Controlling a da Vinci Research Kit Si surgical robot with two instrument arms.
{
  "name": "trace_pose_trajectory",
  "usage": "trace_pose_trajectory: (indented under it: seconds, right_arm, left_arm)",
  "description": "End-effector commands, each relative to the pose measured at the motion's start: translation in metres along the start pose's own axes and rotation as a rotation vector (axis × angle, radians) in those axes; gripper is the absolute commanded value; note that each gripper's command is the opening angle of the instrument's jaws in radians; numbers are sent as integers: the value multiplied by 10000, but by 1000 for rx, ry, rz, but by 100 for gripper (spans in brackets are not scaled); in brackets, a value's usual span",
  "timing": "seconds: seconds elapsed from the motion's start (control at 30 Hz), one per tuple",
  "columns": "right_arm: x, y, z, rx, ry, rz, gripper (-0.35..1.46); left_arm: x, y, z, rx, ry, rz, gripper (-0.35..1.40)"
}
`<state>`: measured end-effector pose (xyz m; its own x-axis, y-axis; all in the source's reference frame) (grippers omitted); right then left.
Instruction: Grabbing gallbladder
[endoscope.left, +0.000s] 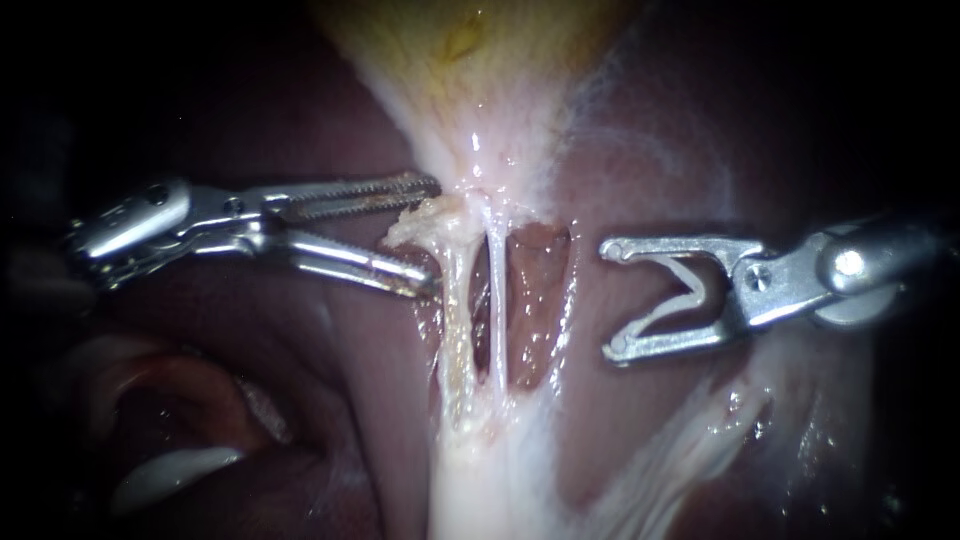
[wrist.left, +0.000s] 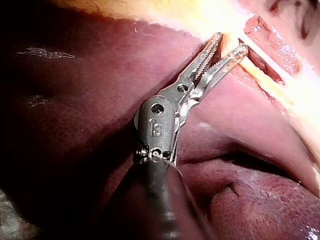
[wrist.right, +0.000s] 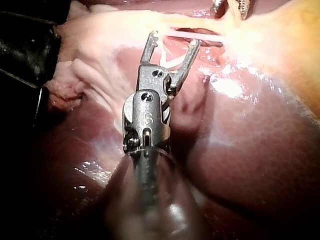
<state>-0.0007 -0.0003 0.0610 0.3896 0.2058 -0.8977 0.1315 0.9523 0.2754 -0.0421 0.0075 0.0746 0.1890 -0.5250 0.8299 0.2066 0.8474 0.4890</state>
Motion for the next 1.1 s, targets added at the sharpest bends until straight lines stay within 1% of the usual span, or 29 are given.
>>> trace_pose_trajectory:
  seconds: [0.03,0.1,0.13,0.27,0.33,0.4,0.47,0.57,0.7,0.87,0.97,1.1]
  right_arm:
    - [0,0,0,0,0,0,50]
    - [0,0,0,0,0,0,50]
    - [0,0,0,0,0,0,50]
    - [0,0,0,0,0,0,50]
    - [1,0,0,0,0,0,50]
    - [1,0,0,0,0,0,50]
    - [1,0,0,0,0,0,50]
    - [1,0,0,0,0,0,50]
    - [1,0,0,0,0,0,50]
    - [1,0,0,0,0,0,50]
    - [1,0,0,0,0,0,50]
    - [1,0,0,0,0,0,49]
  left_arm:
    - [2,-1,0,0,4,2,-16]
    - [3,0,-1,2,12,3,-31]
    - [3,0,-2,2,12,3,-35]
    - [3,0,-9,3,19,3,-35]
    - [2,-1,-14,6,27,-10,-35]
    - [-1,-2,-18,8,29,-41,-35]
    - [-8,-2,-23,10,29,-57,-35]
    - [-21,-3,-31,12,28,-65,-35]
    - [-43,-7,-46,10,31,-78,-35]
    - [-68,-17,-62,7,2,-100,-35]
    - [-76,-21,-68,4,-6,-105,-35]
    - [-78,-22,-72,4,-9,-107,-35]
